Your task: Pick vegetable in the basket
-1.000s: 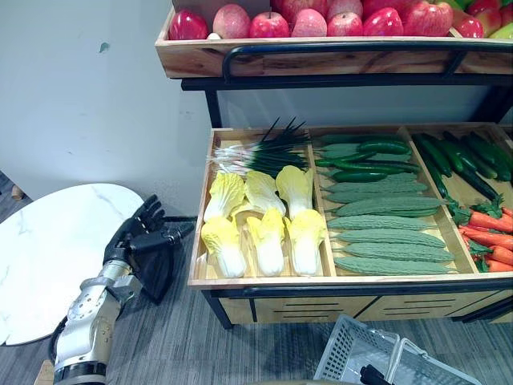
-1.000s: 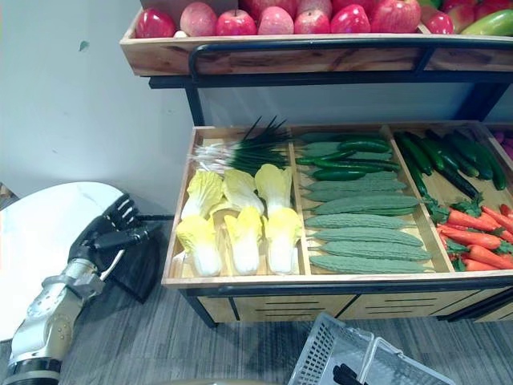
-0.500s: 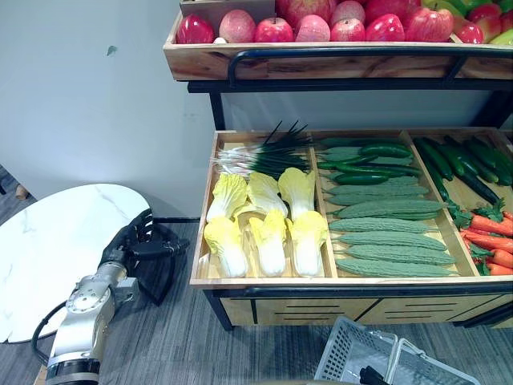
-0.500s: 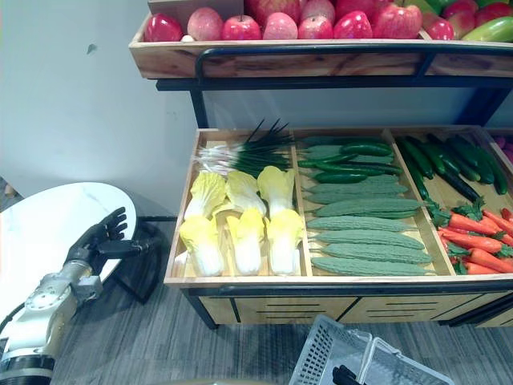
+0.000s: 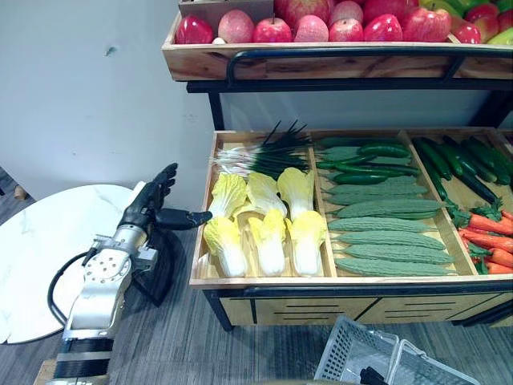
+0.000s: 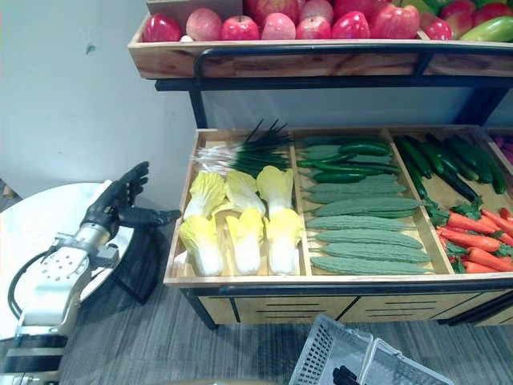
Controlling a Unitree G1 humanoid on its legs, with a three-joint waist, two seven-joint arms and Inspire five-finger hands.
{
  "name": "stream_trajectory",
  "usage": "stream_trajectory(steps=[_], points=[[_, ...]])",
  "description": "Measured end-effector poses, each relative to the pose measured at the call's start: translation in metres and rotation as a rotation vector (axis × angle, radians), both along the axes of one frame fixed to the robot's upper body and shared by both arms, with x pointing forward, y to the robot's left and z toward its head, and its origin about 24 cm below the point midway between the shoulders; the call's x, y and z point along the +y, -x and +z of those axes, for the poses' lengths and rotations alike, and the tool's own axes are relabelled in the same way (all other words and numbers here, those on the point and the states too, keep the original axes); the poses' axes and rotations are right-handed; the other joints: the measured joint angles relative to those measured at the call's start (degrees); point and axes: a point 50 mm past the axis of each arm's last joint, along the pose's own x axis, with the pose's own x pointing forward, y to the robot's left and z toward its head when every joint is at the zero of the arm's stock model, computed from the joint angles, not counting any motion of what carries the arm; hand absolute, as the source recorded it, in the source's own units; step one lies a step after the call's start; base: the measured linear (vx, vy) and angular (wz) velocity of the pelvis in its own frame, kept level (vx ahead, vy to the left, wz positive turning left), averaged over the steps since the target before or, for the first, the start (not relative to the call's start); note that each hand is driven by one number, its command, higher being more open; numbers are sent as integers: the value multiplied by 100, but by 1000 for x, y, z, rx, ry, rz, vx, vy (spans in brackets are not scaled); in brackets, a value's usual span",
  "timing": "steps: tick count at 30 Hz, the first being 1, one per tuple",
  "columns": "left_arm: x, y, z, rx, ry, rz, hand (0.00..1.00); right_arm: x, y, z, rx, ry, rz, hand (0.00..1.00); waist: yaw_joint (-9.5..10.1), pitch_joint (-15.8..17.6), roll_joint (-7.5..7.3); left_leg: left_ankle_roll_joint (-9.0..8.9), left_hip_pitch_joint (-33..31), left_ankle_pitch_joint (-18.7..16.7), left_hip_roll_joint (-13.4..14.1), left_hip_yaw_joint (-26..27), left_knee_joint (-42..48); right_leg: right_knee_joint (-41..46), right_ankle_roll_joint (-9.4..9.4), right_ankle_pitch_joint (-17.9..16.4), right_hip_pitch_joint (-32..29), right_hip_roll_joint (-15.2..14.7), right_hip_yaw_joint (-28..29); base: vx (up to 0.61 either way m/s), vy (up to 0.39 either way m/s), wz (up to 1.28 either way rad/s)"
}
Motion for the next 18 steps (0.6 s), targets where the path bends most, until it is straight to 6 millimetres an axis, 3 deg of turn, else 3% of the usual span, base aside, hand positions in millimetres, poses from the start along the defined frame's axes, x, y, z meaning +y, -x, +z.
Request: stream_trajectory(steps=[10,18], points=[[-40,-2,-31,133,-43,-100,100,4,-1,-1,-6,-13,1,0,-31,23,-48,1,64,-1,3,79,0,41,-2,-1,-4,0,41,-26,-5,-3],[-30,3,-45,177,-253,11,100,8,-3,-2,-8,-23,17,0,-110,41,-95,1,83,-1,2,72,0,3,-2,6,9,-6,8,-8,-2,0]])
